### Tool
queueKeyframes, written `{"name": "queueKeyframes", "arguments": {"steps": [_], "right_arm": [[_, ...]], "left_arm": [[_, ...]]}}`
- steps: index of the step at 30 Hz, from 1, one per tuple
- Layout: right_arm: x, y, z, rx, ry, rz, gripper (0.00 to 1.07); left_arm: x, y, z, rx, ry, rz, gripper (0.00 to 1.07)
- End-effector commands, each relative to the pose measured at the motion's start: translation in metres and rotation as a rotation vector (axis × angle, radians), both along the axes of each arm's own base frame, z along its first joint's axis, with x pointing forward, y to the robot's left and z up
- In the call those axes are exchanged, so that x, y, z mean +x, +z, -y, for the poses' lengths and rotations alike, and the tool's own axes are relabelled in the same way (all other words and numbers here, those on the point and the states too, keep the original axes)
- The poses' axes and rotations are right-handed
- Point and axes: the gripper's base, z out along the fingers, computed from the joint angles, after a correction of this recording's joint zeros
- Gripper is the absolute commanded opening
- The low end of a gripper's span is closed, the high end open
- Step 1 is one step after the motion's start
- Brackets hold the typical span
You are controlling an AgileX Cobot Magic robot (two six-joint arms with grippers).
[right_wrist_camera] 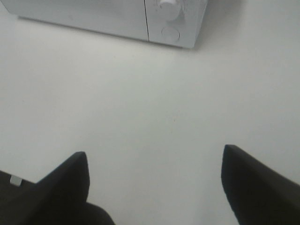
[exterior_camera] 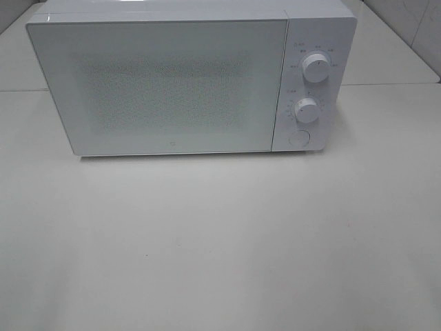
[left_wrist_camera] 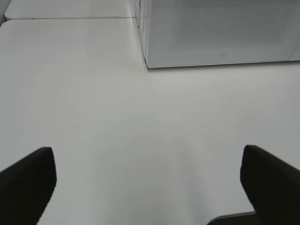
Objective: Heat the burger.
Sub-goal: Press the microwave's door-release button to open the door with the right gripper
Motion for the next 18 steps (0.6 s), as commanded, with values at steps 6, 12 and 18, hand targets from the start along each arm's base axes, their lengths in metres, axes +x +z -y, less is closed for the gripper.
{"name": "queueKeyframes", "arguments": {"steps": [6,12,18], "right_arm": [[-0.038,-0.015,0.019,0.0,-0.163,0.146,0.79],[-0.059,-0.03,0.022,0.022,-0.267,0.214,0.82],[-0.07,-0.035,0.022,0.031,-0.317,0.262,0.78]], "left_arm": [[-0.002,0.001,0.0,-0.001,0.004,0.031,1.0],[-0.002,0.001,0.0,-0.001,0.004,0.031,1.0],[-0.002,0.001,0.0,-0.001,0.004,0.031,1.0]]}}
